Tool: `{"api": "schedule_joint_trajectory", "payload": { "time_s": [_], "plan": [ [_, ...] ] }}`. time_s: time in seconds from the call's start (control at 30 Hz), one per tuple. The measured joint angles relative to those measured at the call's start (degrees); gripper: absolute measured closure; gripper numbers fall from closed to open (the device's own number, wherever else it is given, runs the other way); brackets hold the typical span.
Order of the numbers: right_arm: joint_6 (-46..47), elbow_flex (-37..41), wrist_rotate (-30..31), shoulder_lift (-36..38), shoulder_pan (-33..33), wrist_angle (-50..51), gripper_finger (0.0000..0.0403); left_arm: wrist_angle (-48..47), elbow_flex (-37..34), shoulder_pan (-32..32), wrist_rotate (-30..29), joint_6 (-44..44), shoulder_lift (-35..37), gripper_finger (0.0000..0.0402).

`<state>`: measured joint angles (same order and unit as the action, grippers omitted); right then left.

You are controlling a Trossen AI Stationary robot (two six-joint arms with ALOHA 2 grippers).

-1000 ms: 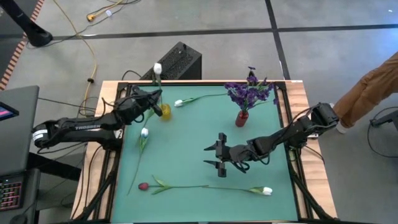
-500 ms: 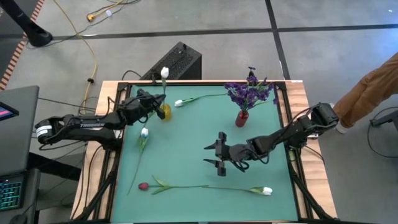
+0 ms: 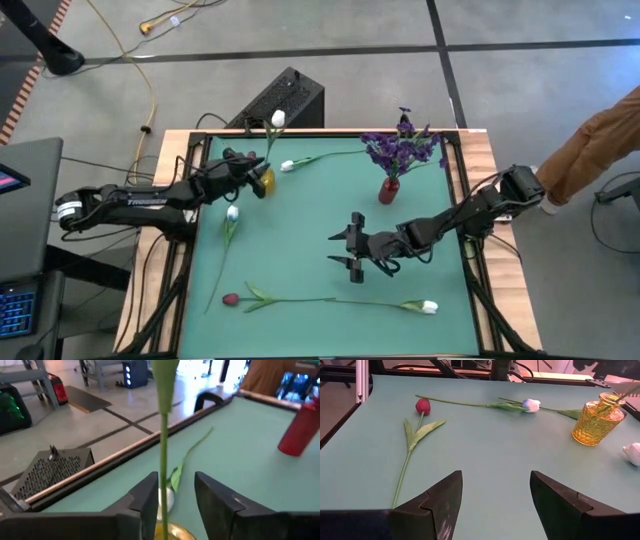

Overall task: Sort flowers into vase by color
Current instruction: Put the bottom right white flower into the yellow vase

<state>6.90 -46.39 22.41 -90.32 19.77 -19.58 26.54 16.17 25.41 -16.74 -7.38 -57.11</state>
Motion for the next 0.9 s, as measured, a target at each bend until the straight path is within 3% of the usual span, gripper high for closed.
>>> {"api": "schedule_joint_trajectory", "payload": {
  "time_s": [0.3,0.5,0.63,0.73,0.9],
  "plan": [
    [0.5,0.0,-0.6,0.0,0.0,0.7,0.0143,-15.2,3.8,-4.9,0.0,-1.5,8.7,0.0253],
    [3.9,0.0,-9.9,0.0,0.8,1.6,0.0143,-19.7,4.1,-11.9,5.1,-5.4,15.6,0.0252],
    [5.3,-0.1,-11.0,0.0,3.1,3.2,0.0143,-20.1,4.1,-19.5,7.5,-6.4,16.2,0.0252],
    [6.7,-2.1,-11.0,0.0,5.4,10.0,0.0143,-18.8,4.1,-26.1,5.1,-5.8,14.5,0.0252],
    [15.8,-9.3,-10.6,0.0,8.7,29.7,0.0143,-15.0,4.1,-34.8,-0.1,-3.9,10.8,0.0252]
  ]
}}
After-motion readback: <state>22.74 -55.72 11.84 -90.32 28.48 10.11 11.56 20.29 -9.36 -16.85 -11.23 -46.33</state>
